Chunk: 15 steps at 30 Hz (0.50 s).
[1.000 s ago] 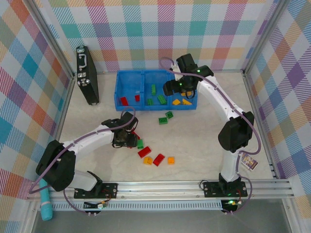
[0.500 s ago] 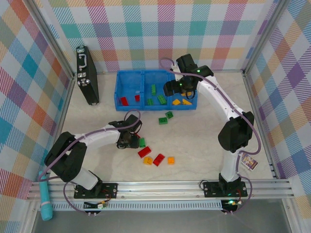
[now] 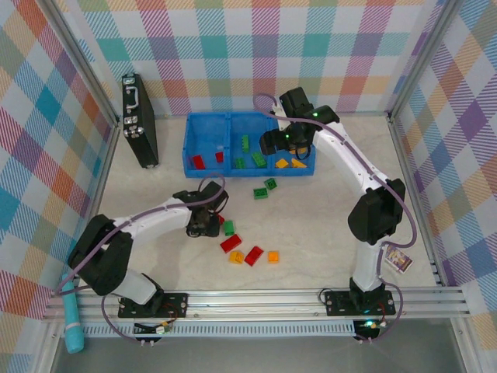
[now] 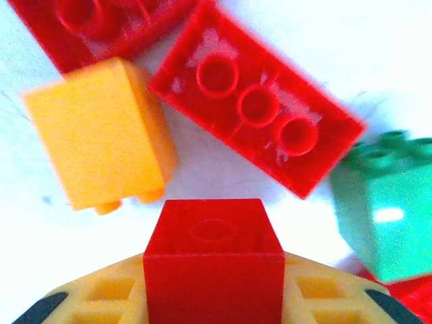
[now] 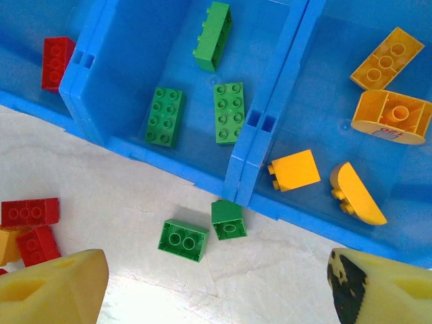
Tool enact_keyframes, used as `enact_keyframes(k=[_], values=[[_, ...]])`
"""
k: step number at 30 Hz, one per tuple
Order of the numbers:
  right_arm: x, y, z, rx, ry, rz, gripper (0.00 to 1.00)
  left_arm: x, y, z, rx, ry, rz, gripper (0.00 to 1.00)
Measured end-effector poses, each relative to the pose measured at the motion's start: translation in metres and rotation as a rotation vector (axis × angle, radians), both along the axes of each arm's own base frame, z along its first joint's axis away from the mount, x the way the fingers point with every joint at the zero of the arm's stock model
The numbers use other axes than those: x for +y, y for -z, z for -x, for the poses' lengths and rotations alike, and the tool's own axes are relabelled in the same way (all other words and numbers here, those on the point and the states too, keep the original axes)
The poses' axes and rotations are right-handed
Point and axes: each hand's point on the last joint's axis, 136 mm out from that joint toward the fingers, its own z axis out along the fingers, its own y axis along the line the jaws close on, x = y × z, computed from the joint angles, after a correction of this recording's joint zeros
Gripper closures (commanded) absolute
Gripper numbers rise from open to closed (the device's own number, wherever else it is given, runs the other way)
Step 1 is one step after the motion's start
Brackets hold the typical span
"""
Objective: Sort the legos into containers by color
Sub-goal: Pick up the lego from the center of the table, then place the lego in the container.
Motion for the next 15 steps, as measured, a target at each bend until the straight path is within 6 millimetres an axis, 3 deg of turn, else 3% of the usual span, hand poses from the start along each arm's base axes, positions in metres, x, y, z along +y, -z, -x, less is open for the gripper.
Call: enact_keyframes(k=[7, 9, 12, 15], values=[[-0.001, 0.002, 0.000, 0.004, 0.002, 0.006, 0.15, -0.019, -0.108, -0.080, -0.277, 0.002, 0.020, 0.71], [-0.002, 0.003, 0.000, 0.003, 0.006, 0.012, 0.15, -0.017, -0.129, -0.107, -0.334, -0.029, 0.014, 0.71], [-0.003, 0.007, 0.000, 0.007, 0.008, 0.019, 0.15, -0.004, -0.148, -0.146, -0.392, -0.097, 0.003, 0.70], [-0.005, 0.010, 0.000, 0.008, 0.013, 0.030, 0.14, 0.011, -0.151, -0.174, -0.409, -0.157, -0.004, 0.69]])
